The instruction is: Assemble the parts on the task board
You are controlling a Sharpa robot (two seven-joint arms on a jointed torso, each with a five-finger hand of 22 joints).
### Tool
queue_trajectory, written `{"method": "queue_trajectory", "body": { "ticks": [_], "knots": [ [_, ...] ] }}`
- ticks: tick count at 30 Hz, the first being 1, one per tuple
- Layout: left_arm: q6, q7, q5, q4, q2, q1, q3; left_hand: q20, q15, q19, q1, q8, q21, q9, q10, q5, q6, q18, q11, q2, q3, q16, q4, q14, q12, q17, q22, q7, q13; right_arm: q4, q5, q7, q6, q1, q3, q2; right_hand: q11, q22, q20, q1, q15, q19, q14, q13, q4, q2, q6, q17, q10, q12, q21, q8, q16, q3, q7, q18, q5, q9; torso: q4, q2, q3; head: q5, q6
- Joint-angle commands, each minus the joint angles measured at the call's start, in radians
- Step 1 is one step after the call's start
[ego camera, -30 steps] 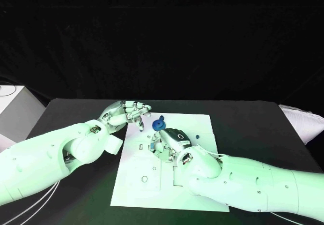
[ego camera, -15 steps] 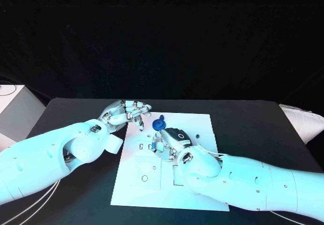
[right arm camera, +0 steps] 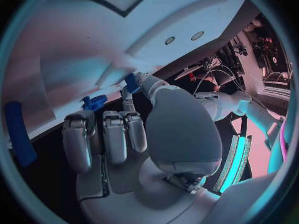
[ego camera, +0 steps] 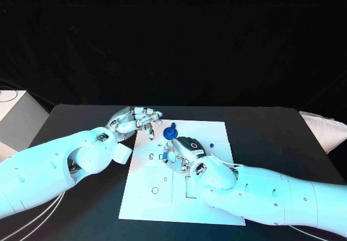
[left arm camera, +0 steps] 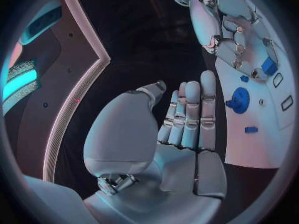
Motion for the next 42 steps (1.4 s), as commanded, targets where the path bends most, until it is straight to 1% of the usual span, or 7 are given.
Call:
{"method": "queue_trajectory", "body": {
  "ticks": [1,17,27,29,34,39,42],
  "knots": [
    [0.018,0.004,0.0,0.001,0.002,0.0,0.001,0.001,0.003,-0.009,-0.007,0.003,0.003,0.001,-0.006,0.003,-0.007,0.007,0.0,0.004,0.006,0.006,0.002,-0.007,0.003,-0.001,0.001,0.002,0.001,-0.002,-0.014,0.007,0.013,-0.002,-0.001,0.001,0.001,0.257,-0.006,-0.004,-0.002,0.103,0.104,0.215,-0.003,-0.006,-0.008,0.263,0.056,-0.008,-0.002,-0.002,0.004,0.002,-0.001,-0.005,-0.002,0.0,-0.0004,0.0,0.0002,0.0,0.0],
    [0.022,0.003,0.0,0.0,0.002,0.0,0.001,0.001,0.003,-0.009,-0.007,0.003,0.003,0.001,-0.006,0.003,-0.007,0.007,0.0,0.004,0.006,0.006,0.002,-0.007,0.003,-0.001,0.001,0.002,0.001,-0.003,0.002,0.03,0.021,-0.002,-0.002,0.002,0.023,0.252,0.009,-0.024,0.016,0.101,0.104,0.184,0.003,-0.028,-0.071,0.26,0.021,-0.045,-0.008,-0.03,0.003,-0.001,0.025,-0.003,-0.03,-0.019,-0.0005,0.0,0.0002,0.0,-0.005],
    [0.029,0.002,0.0,-0.001,0.001,0.0,0.001,0.001,0.003,-0.009,-0.007,0.003,0.003,0.001,-0.006,0.003,-0.007,0.007,0.0,0.004,0.006,0.006,0.002,-0.007,0.003,-0.001,0.001,0.002,0.001,-0.003,0.01,0.045,0.022,-0.002,-0.002,0.0,0.031,0.25,0.016,-0.03,0.023,0.099,0.102,0.166,0.007,-0.037,-0.093,0.256,0.001,-0.067,-0.011,-0.042,0.001,-0.012,0.033,-0.002,-0.046,-0.026,-0.0004,0.0,0.0004,-0.002,-0.006],
    [0.032,0.002,0.0,-0.001,0.001,0.0,0.001,0.001,0.003,-0.011,-0.008,0.004,0.005,0.002,-0.008,0.003,-0.008,0.007,0.0,0.003,0.007,0.007,0.001,-0.008,0.006,-0.002,0.002,0.002,0.002,-0.003,0.011,0.049,0.021,-0.002,-0.002,0.0,0.033,0.251,0.019,-0.036,0.025,0.1,0.102,0.16,0.013,-0.042,-0.097,0.255,-0.005,-0.073,-0.01,-0.044,0.0,-0.023,0.034,-0.002,-0.057,-0.029,0.0,0.0,0.0007,-0.006,-0.007],
    [0.036,0.001,0.0,-0.002,0.001,0.0,0.001,0.001,0.003,-0.011,-0.008,0.004,0.005,0.002,-0.008,0.003,-0.008,0.007,0.0,0.003,0.007,0.007,0.001,-0.008,0.006,-0.002,0.002,0.002,0.002,-0.003,0.013,0.055,0.019,-0.002,-0.003,0.0,0.034,0.25,0.021,-0.04,0.027,0.099,0.102,0.154,0.02,-0.043,-0.102,0.255,-0.011,-0.08,-0.012,-0.047,0.0,-0.038,0.035,-0.002,-0.073,-0.031,-0.0003,0.0,0.0007,-0.005,-0.006],
    [0.036,0.001,0.0,-0.003,0.002,0.0,0.001,0.001,0.003,-0.011,-0.008,0.004,0.005,0.002,-0.008,0.003,-0.008,0.007,0.0,0.003,0.007,0.007,0.001,-0.008,0.006,-0.002,0.002,0.002,0.002,-0.001,0.014,0.057,0.002,-0.002,-0.003,-0.001,0.035,0.249,0.022,-0.041,0.027,0.099,0.102,0.151,0.023,-0.043,-0.103,0.254,-0.014,-0.083,-0.013,-0.047,0.0,-0.044,0.035,-0.002,-0.078,-0.032,-0.0004,0.0,0.0006,-0.005,-0.004],
    [0.028,-0.005,-0.005,-0.006,0.003,0.0,0.001,0.001,0.003,-0.012,-0.009,0.004,0.006,0.002,-0.012,0.003,-0.011,0.007,0.001,0.001,0.006,0.007,0.0,-0.008,0.006,-0.002,0.002,0.003,0.002,0.008,0.014,0.061,-0.026,-0.002,-0.003,-0.009,0.04,0.248,0.025,-0.036,0.031,0.098,0.101,0.145,0.032,-0.042,-0.127,0.252,-0.021,-0.091,-0.014,-0.062,-0.001,-0.066,0.042,-0.001,-0.084,-0.039,0.0003,-0.001,0.0006,-0.005,-0.002]
  ]
}}
